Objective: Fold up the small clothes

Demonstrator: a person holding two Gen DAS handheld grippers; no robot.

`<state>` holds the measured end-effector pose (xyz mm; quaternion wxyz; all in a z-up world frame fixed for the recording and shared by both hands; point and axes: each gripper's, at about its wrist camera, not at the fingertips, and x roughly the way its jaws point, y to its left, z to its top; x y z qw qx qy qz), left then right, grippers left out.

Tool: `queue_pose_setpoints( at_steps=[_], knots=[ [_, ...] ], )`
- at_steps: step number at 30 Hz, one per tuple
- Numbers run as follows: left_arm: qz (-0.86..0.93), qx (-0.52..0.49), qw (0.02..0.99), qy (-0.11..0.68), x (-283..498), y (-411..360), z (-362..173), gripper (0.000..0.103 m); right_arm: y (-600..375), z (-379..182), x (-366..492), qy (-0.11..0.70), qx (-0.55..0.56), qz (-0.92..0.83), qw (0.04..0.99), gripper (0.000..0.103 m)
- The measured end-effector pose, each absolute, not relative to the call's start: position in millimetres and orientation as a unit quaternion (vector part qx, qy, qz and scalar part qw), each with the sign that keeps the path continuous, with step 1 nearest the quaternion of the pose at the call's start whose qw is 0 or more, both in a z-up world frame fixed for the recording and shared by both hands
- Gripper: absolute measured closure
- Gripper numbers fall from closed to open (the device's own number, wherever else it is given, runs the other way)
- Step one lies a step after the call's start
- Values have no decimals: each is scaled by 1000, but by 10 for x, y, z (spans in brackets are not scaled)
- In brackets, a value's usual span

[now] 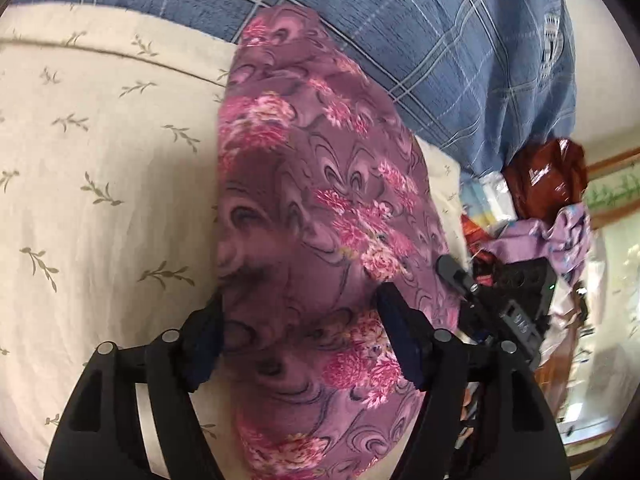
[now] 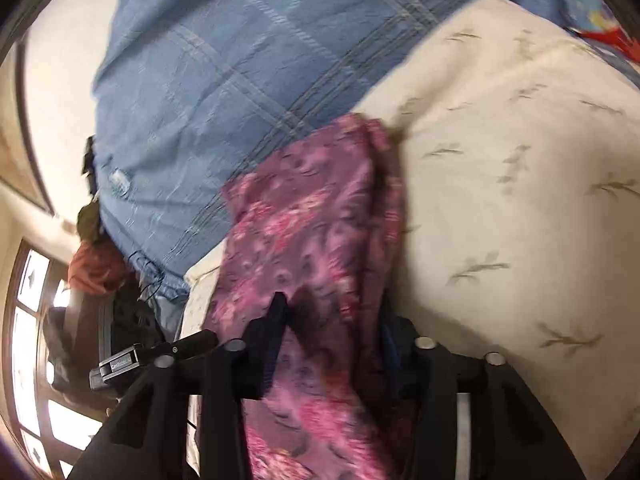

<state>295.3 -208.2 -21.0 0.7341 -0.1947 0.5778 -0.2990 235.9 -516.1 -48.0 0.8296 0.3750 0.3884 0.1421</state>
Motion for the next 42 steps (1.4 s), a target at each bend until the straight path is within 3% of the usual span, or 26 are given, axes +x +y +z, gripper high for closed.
queue_pose_setpoints(
  at_steps=[7, 10, 12, 13, 15, 17, 20, 25, 29, 32, 34, 35, 42],
  knots=[
    [-289, -197, 731, 586, 3031, -2112, -196, 32, -5197, -378, 2338, 391, 326, 79, 857, 54],
    [-287, -185, 737, 583, 2994, -2107, -195, 32, -5196, -184, 2236, 353, 287, 54, 889, 53],
    [-281, -169, 746, 579, 2960, -2138, -195, 32, -5047, -189, 2315, 392, 252, 73, 882, 63],
    [-276, -157, 754, 575, 2933, -2148, -176, 36, -4961, -193, 2338, 411, 223, 64, 882, 89],
    [-258, -127, 775, 562, 2863, -2171, -122, 44, -4734, -89, 2303, 411, 137, 47, 900, 92],
    [-249, -99, 790, 552, 2806, -2197, -114, 43, -4778, -56, 2252, 390, 138, 34, 910, 94],
    [-246, -85, 795, 548, 2706, -2159, -37, 44, -4870, -212, 2243, 423, 119, -10, 898, 91],
    [-282, -80, 799, 525, 2300, -1963, 159, 45, -4962, -4, 1725, 350, 225, 75, 906, 86],
    [-286, -40, 787, 544, 2161, -2043, -17, 45, -4765, -262, 1725, 430, 155, 49, 888, 83],
    [-284, -111, 772, 558, 2319, -1882, -42, 45, -4893, -180, 1685, 397, 197, 58, 895, 80],
    [-278, -143, 768, 559, 2473, -1787, -25, 45, -5050, -118, 1749, 372, 238, 52, 896, 57],
    [-275, -156, 767, 559, 2568, -1763, -9, 44, -5075, -96, 1785, 367, 245, 43, 896, 54],
    [-305, -222, 707, 598, 3099, -1973, -230, 35, -5398, -465, 2260, 380, 350, 76, 853, 53]
  ],
)
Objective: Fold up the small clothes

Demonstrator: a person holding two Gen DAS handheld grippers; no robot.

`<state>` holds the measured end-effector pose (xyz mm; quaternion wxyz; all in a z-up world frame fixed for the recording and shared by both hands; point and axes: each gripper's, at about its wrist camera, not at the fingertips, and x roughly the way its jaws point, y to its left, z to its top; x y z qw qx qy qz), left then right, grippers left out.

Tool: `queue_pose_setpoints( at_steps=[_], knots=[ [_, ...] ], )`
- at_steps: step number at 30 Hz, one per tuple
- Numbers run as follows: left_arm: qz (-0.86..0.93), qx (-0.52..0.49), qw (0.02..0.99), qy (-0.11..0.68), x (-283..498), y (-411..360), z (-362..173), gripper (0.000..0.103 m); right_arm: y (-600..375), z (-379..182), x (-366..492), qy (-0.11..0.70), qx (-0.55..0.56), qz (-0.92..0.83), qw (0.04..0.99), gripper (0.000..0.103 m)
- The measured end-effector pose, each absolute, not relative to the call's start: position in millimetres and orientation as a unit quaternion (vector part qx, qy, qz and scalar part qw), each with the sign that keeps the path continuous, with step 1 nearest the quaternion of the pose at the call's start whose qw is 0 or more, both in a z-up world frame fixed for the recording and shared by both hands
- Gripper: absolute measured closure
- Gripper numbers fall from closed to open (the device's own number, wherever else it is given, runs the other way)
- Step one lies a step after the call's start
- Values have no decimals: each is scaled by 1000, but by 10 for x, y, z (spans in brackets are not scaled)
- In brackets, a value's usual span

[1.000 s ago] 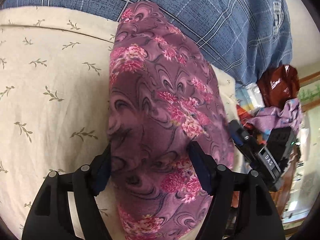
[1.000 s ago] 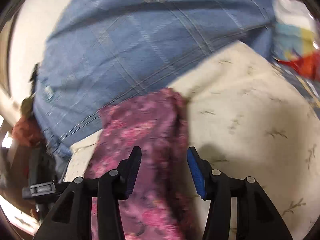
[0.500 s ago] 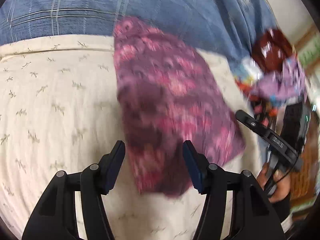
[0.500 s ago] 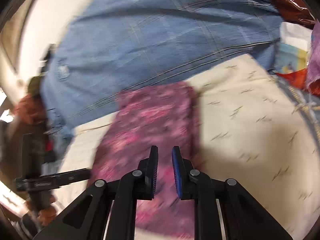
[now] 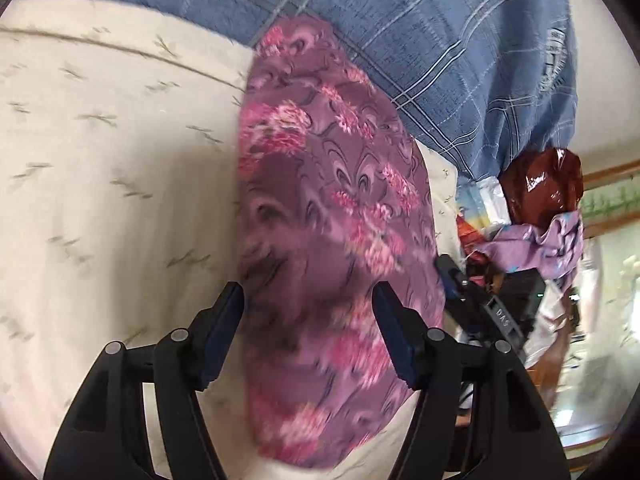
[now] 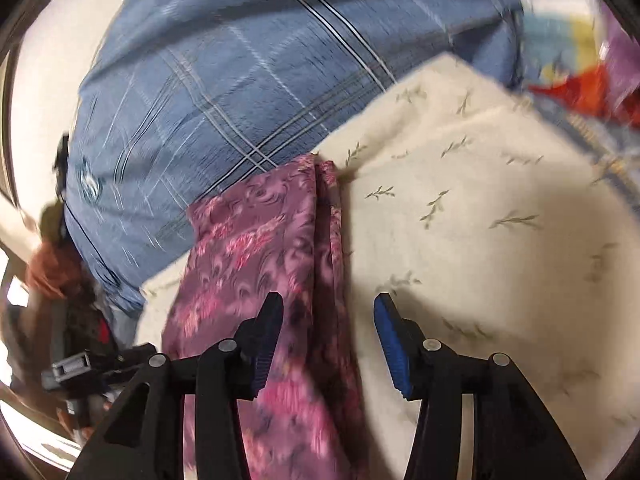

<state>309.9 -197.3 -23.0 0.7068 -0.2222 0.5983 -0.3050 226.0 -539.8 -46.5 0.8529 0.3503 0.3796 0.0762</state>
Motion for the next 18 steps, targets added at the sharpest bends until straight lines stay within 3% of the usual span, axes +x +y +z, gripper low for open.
queue_pose_setpoints(
  at_steps=[4, 8, 9, 10, 12, 13, 18],
  knots=[
    [-312, -231, 703, 595, 3160, -2108, -278, 20, -5329, -513, 2433, 369, 368, 142, 841, 50],
    [-304, -234, 710, 590, 3171, -2180, -254, 21, -5132, -450, 2480, 390, 298, 139, 860, 56],
    [-298, -231, 716, 588, 3162, -2185, -241, 31, -5095, -434, 2485, 396, 279, 128, 865, 69],
    [-293, -227, 721, 586, 3157, -2192, -230, 54, -5067, -415, 2458, 396, 265, 120, 871, 75],
    [-285, -204, 734, 581, 3130, -2174, -203, 72, -5012, -357, 2392, 385, 253, 106, 881, 80],
    [-285, -208, 735, 580, 3124, -2125, -200, 77, -4977, -317, 2359, 378, 249, 100, 886, 82],
    [-299, -208, 742, 563, 2894, -1927, 23, 80, -4778, -49, 2185, 352, 252, 102, 896, 84]
  ],
)
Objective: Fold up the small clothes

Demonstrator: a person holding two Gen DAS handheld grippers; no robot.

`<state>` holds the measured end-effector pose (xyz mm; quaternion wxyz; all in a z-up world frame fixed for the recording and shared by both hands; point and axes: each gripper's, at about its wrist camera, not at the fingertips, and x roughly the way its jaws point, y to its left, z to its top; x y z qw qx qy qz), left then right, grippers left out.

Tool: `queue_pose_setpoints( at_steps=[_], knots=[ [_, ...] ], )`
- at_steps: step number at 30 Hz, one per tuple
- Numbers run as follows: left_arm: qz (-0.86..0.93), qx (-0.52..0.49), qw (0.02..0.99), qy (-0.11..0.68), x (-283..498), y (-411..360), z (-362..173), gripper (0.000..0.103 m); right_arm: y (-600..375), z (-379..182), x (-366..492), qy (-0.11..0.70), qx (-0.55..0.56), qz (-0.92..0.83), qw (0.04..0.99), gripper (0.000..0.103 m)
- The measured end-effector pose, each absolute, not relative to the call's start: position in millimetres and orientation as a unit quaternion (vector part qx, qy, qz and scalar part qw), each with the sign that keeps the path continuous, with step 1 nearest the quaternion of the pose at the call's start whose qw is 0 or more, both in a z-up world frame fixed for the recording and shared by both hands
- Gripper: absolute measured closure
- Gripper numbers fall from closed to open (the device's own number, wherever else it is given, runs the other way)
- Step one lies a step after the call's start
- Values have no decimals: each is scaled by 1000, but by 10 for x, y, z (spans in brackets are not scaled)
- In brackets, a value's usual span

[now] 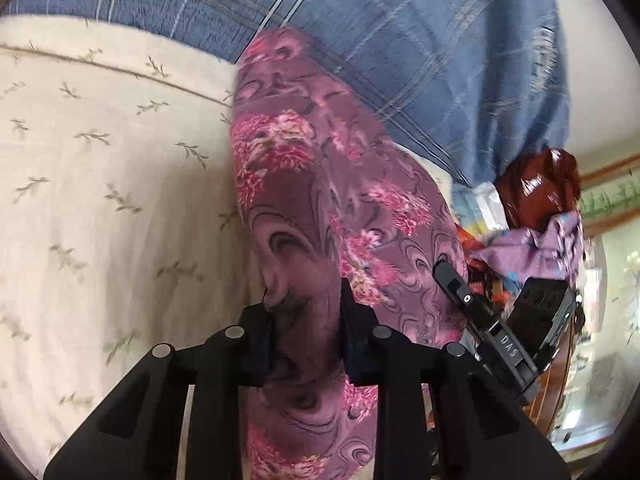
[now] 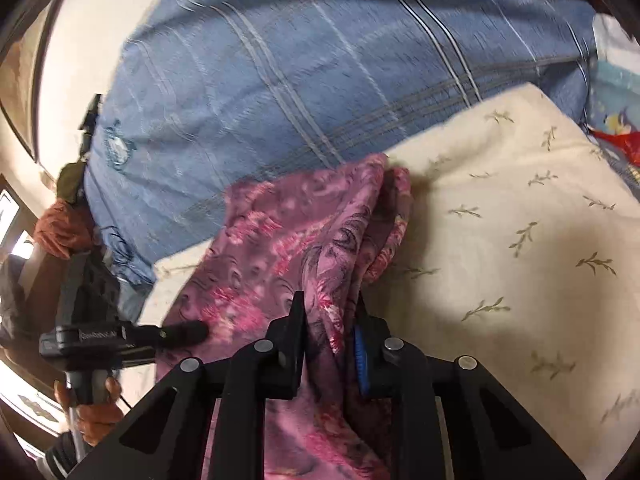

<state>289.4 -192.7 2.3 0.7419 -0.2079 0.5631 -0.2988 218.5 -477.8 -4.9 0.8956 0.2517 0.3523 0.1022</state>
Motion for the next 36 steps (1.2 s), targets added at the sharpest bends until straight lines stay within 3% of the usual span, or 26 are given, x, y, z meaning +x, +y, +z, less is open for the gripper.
queue_pose_setpoints(
  at_steps=[10, 18, 20, 23, 24, 25, 30, 36],
  knots=[
    [-307, -199, 776, 514, 1951, -753, 421, 80, -3806, 323, 1417, 331, 255, 176, 891, 84],
    [-267, -181, 785, 529, 1521, -151, -205, 78, -3110, -123, 1098, 358, 267, 196, 873, 84],
    [-254, -174, 787, 534, 1508, -120, -366, 76, -3053, -241, 1073, 366, 261, 183, 874, 84],
    [-254, -190, 783, 535, 1507, -30, -498, 63, -3110, -407, 1026, 374, 260, 155, 877, 83],
    [-251, -193, 782, 536, 1512, 0, -515, 54, -3127, -459, 1022, 382, 249, 141, 879, 78],
    [-248, -196, 782, 537, 1509, 36, -528, 49, -3153, -508, 1022, 393, 234, 126, 880, 67],
    [-247, -211, 784, 529, 1433, 218, -389, 50, -3264, -346, 957, 388, 226, 86, 890, 57],
    [-247, -160, 838, 460, 1645, -49, 128, 50, -2886, 79, 1141, 333, 127, 117, 927, 62]
  ],
)
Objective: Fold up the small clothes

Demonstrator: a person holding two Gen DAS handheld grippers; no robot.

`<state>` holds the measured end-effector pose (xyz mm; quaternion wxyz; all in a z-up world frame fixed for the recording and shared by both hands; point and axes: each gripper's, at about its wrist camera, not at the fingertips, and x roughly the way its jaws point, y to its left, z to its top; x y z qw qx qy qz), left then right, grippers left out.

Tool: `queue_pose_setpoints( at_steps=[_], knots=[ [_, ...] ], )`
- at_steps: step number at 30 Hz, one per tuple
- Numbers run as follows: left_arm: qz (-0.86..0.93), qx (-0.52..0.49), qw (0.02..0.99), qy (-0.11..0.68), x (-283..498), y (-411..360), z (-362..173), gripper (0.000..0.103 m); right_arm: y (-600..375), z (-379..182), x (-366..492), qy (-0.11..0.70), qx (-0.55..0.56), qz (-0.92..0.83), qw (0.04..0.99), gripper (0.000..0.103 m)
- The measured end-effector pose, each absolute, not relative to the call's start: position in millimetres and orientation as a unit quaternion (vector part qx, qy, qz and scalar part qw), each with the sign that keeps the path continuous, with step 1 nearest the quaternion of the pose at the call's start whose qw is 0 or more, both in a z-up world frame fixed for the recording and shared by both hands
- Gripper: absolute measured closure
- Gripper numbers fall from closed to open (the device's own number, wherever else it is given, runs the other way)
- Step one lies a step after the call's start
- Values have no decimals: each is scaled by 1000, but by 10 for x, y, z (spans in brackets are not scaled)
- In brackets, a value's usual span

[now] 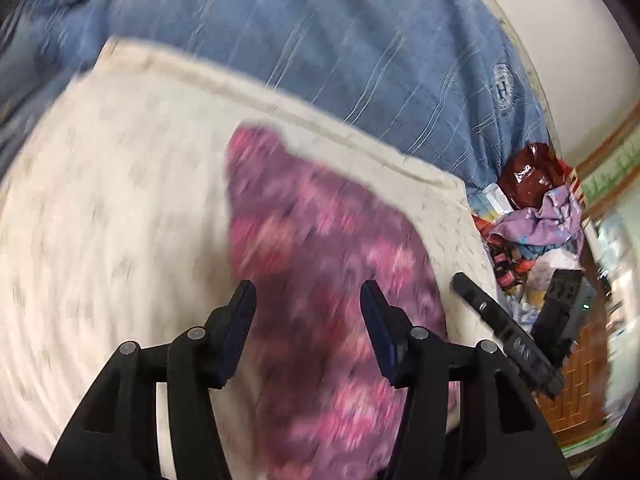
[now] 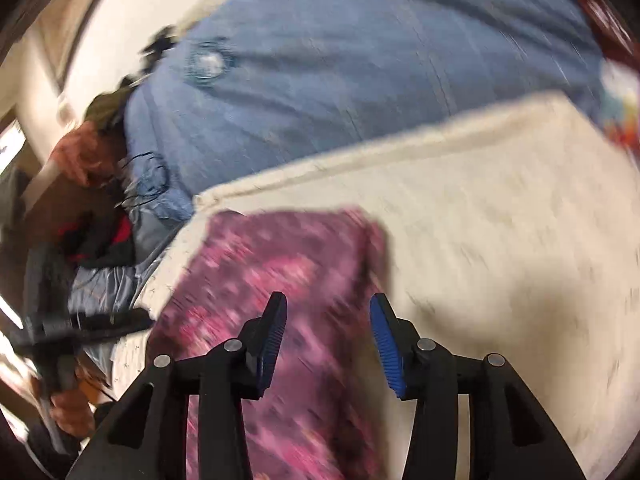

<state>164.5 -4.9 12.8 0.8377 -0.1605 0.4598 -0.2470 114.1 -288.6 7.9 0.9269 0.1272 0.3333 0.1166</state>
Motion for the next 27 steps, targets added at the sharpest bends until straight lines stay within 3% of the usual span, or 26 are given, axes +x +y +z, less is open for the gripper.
queue_pose_setpoints(
  at_steps=[3, 6, 12, 17, 21, 27],
  knots=[
    [-231, -120, 853, 453, 1926, -311, 185, 50, -2680, 76, 1424, 340, 90, 128, 927, 79],
    [-218, -112, 849, 468, 2259, -499, 61, 50, -2641, 9, 1628, 353, 76, 128, 924, 85],
    [-186, -96, 840, 501, 2585, -502, -456, 48, -2798, -318, 2007, 409, 51, 82, 907, 89],
    [-187, -111, 834, 507, 2593, -332, -398, 46, -2924, -276, 1938, 405, 85, 96, 905, 90],
    [-207, -97, 849, 476, 2205, -188, -162, 47, -2839, -42, 1549, 374, 85, 145, 912, 83],
    [-224, -46, 842, 489, 1677, -290, -469, 44, -2779, -298, 1234, 398, 73, 145, 903, 87]
  ],
)
